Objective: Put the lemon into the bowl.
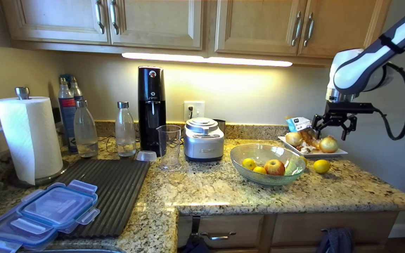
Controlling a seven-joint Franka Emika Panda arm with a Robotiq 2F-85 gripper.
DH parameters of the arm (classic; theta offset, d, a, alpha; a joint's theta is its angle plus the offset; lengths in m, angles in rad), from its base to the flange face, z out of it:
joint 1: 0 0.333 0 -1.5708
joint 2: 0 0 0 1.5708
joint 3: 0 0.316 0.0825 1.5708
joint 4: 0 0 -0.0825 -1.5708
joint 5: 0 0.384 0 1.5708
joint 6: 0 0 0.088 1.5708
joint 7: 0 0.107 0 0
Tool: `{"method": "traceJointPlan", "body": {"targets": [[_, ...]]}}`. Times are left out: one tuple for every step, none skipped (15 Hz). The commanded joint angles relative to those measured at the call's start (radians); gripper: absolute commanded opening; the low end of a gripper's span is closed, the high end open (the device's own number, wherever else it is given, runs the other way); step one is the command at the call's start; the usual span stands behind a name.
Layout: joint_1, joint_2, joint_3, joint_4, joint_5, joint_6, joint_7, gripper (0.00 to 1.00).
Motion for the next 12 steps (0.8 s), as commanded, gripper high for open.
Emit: {"method": "traceJointPlan", "body": {"targets": [[0.026,0.044,-0.039,0.014,-0.028,0.067,0.206,1.0],[0.03,0.054,-0.05,0.015,-0.037,0.088,0.26,1.0],[0.038,0.066,-0.064,0.017,-0.052,0.108,0.316,1.0],[0.047,0.077,-0.08,0.019,-0.073,0.123,0.377,1.0],[0.057,0.091,-0.098,0.023,-0.098,0.132,0.441,1.0],[0.064,0.101,-0.111,0.026,-0.115,0.132,0.49,1.0],[0.069,0.111,-0.123,0.027,-0.13,0.132,0.535,1.0],[0.076,0.12,-0.134,0.029,-0.145,0.128,0.578,1.0],[0.079,0.126,-0.14,0.029,-0.152,0.121,0.608,1.0],[0.084,0.133,-0.146,0.03,-0.16,0.117,0.637,1.0],[0.087,0.137,-0.149,0.028,-0.164,0.116,0.661,1.0],[0.09,0.141,-0.153,0.027,-0.168,0.115,0.681,1.0]]}}
